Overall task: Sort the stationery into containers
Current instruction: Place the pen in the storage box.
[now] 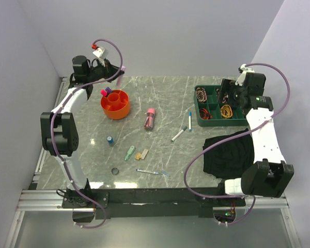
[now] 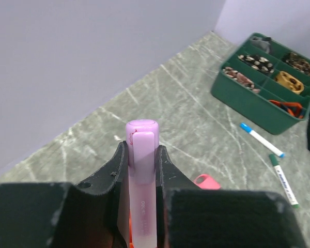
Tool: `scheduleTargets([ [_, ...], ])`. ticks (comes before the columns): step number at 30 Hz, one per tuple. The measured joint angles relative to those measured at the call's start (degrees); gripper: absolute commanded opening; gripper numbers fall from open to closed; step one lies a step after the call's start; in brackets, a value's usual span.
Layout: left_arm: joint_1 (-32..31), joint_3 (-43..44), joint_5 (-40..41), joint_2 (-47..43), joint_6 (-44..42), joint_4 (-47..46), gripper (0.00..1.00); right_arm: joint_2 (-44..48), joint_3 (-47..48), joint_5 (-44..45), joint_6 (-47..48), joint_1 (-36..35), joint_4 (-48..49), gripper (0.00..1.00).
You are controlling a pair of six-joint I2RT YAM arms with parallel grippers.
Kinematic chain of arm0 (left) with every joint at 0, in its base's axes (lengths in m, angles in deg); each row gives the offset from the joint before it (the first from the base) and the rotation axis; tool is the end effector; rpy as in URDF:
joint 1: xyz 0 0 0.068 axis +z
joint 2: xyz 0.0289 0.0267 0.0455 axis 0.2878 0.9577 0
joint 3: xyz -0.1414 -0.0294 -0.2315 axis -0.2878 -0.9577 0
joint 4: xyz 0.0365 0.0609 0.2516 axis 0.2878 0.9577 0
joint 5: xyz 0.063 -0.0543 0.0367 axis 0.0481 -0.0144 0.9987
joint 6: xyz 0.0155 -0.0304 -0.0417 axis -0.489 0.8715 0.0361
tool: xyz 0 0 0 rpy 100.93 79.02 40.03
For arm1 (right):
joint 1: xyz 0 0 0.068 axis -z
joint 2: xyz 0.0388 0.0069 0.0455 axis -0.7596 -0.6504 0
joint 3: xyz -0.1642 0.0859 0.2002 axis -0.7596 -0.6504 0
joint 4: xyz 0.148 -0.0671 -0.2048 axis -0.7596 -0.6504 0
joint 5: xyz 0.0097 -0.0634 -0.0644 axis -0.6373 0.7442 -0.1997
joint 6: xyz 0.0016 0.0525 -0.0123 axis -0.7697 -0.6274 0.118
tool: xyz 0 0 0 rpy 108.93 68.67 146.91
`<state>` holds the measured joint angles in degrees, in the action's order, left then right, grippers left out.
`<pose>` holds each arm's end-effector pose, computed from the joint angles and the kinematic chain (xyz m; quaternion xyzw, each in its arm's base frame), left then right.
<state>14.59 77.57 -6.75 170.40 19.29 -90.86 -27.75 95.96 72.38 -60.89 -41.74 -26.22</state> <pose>0.4519 -0.0444 0.3249 0.2640 0.6760 -0.3604 0.5860 0.2916 -0.0327 0.3667 0.0391 0.8892 0.0640 0.4514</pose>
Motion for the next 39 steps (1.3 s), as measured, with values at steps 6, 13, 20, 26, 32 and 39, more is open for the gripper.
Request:
scheduleTargets([
  [6,2.2,0.0,-0.5,2.3,0.2,-3.2,0.06,-1.3,0.5,0.6,0.3,0.0,-0.1,1.0],
  [13,3.5,0.0,-1.5,7.0,0.9,-6.4,0.06,-3.6,3.0,2.1,1.3,-0.3,-1.3,1.0],
  [20,4.7,0.2,-1.8,11.5,2.0,-9.5,0.07,-5.8,6.2,4.2,3.3,-1.0,-2.2,1.0],
  [26,4.8,0.2,-2.2,14.1,2.9,-10.8,0.14,-6.4,6.2,5.7,4.6,-3.0,-2.5,1.0],
  [32,4.8,-0.2,-2.8,14.6,3.7,-12.2,0.31,-6.6,6.2,7.1,5.6,-4.5,-2.8,1.0],
  [39,5.2,-3.4,-5.1,13.5,1.1,-11.1,0.45,-7.5,6.4,8.1,6.1,-5.2,-2.9,1.0],
])
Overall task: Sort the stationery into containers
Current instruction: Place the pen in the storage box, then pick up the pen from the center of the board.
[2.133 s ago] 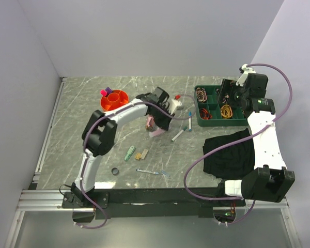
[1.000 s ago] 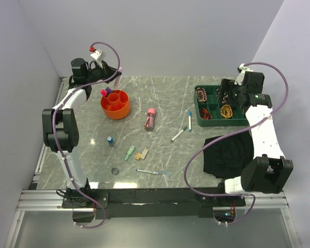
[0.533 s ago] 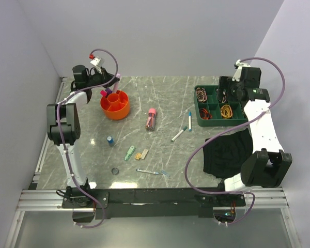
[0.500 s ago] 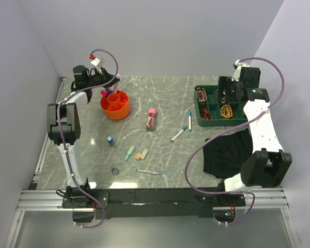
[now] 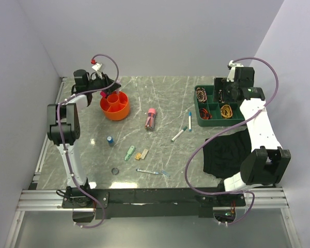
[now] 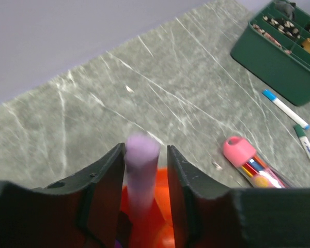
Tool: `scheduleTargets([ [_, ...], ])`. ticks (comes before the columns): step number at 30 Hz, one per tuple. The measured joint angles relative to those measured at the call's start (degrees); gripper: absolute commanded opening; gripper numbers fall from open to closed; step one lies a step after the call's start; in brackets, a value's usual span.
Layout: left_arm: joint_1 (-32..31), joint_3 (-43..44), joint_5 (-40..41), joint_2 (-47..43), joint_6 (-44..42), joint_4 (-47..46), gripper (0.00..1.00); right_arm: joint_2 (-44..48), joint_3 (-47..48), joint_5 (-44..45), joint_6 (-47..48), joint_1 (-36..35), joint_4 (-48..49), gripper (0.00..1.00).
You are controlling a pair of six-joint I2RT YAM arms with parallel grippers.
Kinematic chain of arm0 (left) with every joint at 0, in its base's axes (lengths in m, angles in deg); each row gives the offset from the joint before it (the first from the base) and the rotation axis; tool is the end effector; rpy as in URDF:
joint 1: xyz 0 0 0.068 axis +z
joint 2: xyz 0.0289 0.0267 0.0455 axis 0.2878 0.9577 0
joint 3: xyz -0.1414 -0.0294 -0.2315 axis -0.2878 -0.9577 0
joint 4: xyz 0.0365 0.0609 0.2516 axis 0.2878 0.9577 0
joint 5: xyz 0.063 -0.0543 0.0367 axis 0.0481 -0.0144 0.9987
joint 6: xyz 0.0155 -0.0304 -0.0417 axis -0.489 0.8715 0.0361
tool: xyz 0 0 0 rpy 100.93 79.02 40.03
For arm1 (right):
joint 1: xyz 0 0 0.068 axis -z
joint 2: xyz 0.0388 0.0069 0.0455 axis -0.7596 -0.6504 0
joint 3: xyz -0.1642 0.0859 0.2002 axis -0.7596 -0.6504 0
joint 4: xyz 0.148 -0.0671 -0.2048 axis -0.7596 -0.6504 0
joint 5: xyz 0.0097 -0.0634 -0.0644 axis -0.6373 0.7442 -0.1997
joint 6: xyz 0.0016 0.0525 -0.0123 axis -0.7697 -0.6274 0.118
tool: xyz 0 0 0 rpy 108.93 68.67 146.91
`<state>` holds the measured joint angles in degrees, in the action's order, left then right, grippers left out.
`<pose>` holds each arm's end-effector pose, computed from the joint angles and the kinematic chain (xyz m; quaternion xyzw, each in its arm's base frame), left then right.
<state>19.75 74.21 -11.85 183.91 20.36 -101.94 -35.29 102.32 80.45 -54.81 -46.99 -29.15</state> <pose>0.4868 -0.0037 0.2172 0.2346 0.7048 -0.3822 0.5496 0.3242 -0.0122 0.3606 -0.0166 0.9082 -0.0001 0.4183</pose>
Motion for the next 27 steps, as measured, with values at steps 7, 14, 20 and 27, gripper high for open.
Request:
scheduleTargets([
  [7,0.1,-4.3,-0.3,-5.8,-4.9,6.0,0.5,0.0,0.0,0.0,0.0,-0.8,0.0,1.0],
  [14,0.3,-4.0,-0.3,-11.9,-8.8,11.3,0.52,0.0,0.0,-1.4,0.0,-0.8,0.1,1.0],
  [20,-0.2,-1.5,0.1,-16.8,-11.1,17.9,0.55,0.4,-0.4,-7.4,3.6,-1.1,-0.4,1.0],
  [27,-12.1,1.2,5.5,-25.3,-18.8,36.8,0.58,3.3,-3.5,-15.0,8.0,-1.6,-1.8,1.0],
])
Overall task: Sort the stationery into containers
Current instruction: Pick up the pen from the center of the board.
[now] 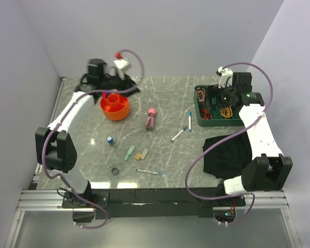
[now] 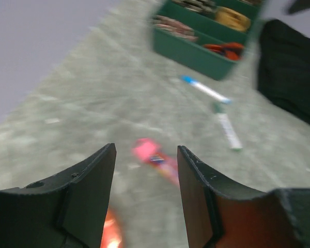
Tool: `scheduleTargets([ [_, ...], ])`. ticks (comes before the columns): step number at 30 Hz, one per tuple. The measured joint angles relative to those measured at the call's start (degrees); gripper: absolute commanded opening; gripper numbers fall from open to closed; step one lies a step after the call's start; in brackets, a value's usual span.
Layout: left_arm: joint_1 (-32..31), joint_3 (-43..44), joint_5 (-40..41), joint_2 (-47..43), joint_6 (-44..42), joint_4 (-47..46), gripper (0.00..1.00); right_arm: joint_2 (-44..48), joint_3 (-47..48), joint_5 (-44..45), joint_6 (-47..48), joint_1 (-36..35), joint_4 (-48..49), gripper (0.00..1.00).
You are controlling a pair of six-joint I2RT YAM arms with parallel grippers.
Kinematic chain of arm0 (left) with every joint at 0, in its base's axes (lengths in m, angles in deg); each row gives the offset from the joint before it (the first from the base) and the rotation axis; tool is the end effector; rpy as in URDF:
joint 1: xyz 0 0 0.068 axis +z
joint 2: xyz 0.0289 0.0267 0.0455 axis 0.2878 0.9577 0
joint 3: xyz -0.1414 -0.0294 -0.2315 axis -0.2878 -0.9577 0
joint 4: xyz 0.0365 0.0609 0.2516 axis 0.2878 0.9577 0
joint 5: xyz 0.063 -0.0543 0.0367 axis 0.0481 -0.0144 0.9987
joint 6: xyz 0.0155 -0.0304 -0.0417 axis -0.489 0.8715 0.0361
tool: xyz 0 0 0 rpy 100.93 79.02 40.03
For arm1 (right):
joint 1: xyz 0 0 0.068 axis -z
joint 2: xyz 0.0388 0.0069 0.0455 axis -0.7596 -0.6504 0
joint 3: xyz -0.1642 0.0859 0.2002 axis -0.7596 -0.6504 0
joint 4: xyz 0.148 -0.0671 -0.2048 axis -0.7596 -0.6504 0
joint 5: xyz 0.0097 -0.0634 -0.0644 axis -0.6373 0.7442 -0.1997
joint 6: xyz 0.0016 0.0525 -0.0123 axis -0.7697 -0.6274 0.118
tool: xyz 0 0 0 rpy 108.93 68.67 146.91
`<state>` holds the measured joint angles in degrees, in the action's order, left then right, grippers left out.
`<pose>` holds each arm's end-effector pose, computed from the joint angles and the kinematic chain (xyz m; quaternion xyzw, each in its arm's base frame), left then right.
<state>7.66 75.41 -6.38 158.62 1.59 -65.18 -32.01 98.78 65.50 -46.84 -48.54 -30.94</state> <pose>0.3869 -0.0894 0.3533 0.3685 0.6915 -0.3406 0.5197 0.3060 0.0060 0.3558 -0.1432 0.8958 0.0972 0.4094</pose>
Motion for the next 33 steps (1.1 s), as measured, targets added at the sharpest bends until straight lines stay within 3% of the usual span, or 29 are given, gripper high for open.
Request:
scheduleTargets([
  [7,-20.3,-1.2,10.6,-0.4,0.5,11.1,0.53,6.8,-5.2,-0.7,-3.4,0.0,0.9,1.0],
  [12,-29.5,7.0,18.8,10.3,2.2,15.9,0.46,11.7,-6.2,5.6,-7.5,0.3,3.5,1.0],
  [20,-33.4,21.7,27.0,28.9,3.0,20.0,0.37,16.9,-6.3,12.7,-13.1,5.6,6.0,1.0],
  [33,-37.7,24.1,29.1,34.6,3.9,22.0,0.39,20.9,-10.4,13.5,-16.4,11.2,7.0,1.0],
])
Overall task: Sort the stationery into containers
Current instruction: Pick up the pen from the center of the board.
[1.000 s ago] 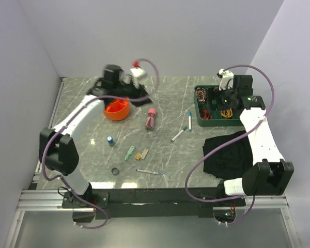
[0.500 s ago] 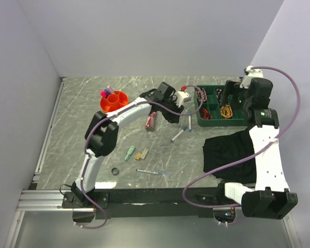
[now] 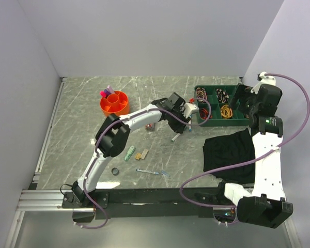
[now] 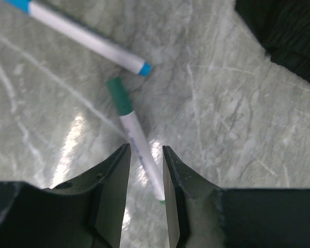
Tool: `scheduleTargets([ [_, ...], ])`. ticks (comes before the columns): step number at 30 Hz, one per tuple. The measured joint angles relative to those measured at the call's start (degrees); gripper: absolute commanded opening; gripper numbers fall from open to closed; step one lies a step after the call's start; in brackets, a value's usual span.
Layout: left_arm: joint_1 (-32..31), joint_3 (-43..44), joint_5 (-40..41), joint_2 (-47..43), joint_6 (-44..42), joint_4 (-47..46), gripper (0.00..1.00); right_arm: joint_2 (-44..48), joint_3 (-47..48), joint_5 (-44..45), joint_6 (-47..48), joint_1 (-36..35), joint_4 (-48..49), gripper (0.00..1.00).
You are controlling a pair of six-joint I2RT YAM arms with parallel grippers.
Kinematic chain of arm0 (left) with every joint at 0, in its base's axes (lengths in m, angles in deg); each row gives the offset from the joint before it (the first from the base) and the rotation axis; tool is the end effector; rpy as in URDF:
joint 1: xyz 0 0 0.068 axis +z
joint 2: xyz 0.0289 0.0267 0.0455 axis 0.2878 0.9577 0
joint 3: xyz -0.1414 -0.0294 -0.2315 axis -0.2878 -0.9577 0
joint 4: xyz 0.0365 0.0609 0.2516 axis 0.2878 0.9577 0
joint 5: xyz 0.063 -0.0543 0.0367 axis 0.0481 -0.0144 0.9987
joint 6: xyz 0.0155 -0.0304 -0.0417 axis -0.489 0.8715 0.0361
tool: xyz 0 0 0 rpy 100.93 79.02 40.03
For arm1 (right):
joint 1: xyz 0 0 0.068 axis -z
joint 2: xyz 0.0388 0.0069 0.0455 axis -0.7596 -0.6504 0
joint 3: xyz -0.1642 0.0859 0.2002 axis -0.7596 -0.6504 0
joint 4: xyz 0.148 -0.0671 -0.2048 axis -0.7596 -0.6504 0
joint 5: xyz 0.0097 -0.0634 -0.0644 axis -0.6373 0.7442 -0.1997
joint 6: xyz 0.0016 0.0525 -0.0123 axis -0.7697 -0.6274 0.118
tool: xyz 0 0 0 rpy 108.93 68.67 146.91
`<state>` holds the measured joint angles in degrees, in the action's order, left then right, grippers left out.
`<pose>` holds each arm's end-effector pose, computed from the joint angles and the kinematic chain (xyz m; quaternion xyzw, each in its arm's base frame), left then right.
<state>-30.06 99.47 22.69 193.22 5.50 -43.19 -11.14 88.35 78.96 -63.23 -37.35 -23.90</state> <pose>0.3401 -0.3807 0.1899 0.4757 0.8050 -0.2690 0.2310 0.2169 -0.0438 0.3948 0.1069 0.8371 -0.0022 0.5366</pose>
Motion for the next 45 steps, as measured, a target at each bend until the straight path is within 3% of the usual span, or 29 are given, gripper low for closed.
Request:
scheduleTargets([
  [19,-2.1,4.3,6.1,5.8,2.2,-2.6,0.38,-0.2,-0.8,-1.5,-0.2,1.0,0.5,1.0],
  [22,-2.1,4.3,6.8,5.9,2.2,-2.8,0.33,-0.2,-1.2,-1.6,-0.3,1.0,0.5,1.0],
  [25,-2.2,4.9,7.8,6.4,2.6,-3.1,0.17,-0.7,-1.5,-1.6,-0.2,1.0,0.4,1.0],
  [26,-2.3,5.2,8.2,6.7,2.5,-3.7,0.02,-0.9,-1.5,-1.6,-0.2,1.0,0.4,1.0],
  [35,-3.0,6.6,10.6,7.6,2.5,-5.4,0.01,-1.6,-1.5,-1.7,0.3,1.1,0.3,1.0],
  [40,0.4,-3.5,4.1,0.6,3.6,-7.6,0.01,-2.8,-1.5,-2.4,0.0,1.1,0.3,1.0],
  [45,12.0,-17.6,-6.3,-15.0,5.0,-18.6,0.01,-6.3,-0.1,-3.3,0.0,1.1,0.0,0.99],
])
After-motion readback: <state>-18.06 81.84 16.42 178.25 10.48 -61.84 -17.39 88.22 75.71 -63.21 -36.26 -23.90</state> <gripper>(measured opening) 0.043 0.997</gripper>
